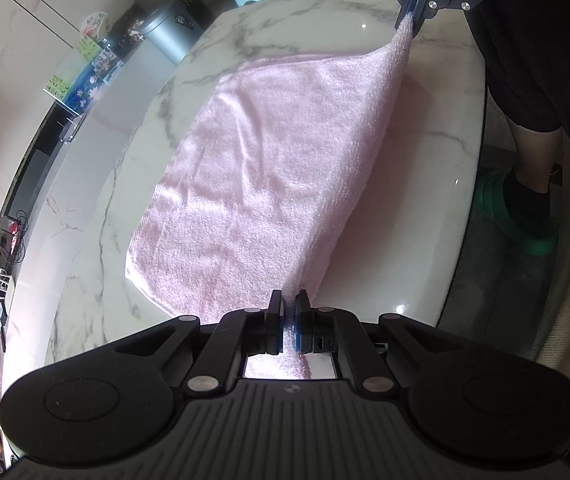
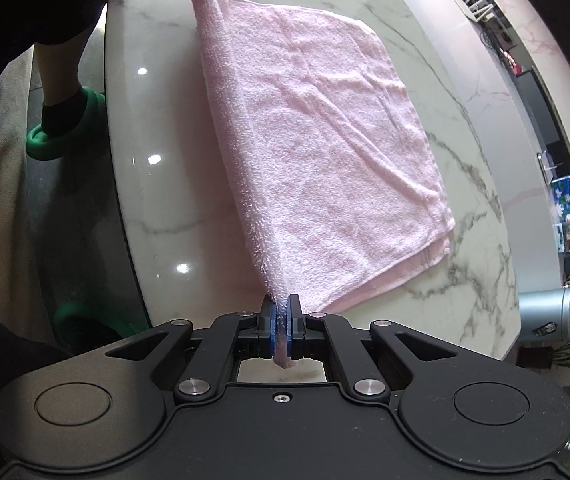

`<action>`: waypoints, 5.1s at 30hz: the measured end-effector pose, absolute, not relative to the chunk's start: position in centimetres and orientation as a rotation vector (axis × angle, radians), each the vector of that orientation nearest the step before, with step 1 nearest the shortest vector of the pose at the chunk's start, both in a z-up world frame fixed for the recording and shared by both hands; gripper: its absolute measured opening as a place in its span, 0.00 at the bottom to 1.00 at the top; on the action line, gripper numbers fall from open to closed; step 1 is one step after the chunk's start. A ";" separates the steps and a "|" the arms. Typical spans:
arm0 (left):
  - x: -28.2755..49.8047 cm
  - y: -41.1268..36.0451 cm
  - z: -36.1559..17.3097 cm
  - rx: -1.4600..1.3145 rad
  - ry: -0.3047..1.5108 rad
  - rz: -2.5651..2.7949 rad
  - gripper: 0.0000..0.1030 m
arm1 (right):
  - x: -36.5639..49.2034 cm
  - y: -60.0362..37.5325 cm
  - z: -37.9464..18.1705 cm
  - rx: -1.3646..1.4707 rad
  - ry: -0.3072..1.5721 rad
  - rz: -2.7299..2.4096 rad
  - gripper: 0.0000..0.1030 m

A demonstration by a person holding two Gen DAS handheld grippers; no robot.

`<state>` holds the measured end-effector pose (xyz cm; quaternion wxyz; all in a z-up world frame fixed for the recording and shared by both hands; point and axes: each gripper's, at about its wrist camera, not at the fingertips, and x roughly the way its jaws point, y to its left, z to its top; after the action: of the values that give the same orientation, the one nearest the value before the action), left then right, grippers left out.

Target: Fold towel

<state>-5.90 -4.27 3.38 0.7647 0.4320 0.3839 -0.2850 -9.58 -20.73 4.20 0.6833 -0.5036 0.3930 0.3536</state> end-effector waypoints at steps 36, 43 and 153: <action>-7.9 -4.0 5.0 0.834 0.908 -0.603 0.04 | -7.7 -23.5 7.2 -0.852 0.991 0.767 0.02; -6.7 -3.9 6.7 0.862 0.892 -0.595 0.04 | -7.0 -22.8 8.9 -0.905 0.966 0.776 0.02; 0.6 4.0 9.3 0.182 0.902 -0.043 0.90 | 0.8 -25.0 10.6 0.031 0.898 0.459 1.00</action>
<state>0.60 4.04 9.28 0.8957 0.0879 0.4354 -0.0210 0.77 -25.02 10.63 0.8754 0.0149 0.4303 0.2199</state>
